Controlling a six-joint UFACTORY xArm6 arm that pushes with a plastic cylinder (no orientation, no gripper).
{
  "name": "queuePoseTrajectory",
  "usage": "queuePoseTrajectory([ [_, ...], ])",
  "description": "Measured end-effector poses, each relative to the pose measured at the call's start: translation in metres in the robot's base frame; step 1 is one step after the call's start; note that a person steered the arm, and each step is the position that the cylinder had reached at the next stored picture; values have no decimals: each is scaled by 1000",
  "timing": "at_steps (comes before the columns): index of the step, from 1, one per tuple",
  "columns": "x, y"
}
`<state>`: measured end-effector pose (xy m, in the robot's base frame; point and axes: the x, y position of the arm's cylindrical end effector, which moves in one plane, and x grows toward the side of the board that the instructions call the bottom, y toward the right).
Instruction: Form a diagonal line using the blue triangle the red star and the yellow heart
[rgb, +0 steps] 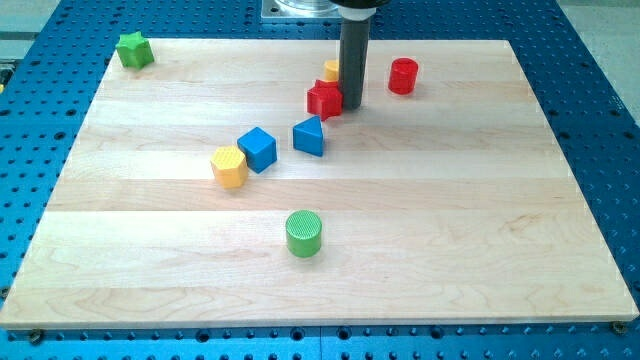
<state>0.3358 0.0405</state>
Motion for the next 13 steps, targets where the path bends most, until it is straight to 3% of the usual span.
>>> queuePoseTrajectory([
  [1,17,32],
  [2,77,27],
  [3,88,-21],
  [5,99,-45],
  [7,110,-134],
  [10,86,-131],
  [13,120,-133],
])
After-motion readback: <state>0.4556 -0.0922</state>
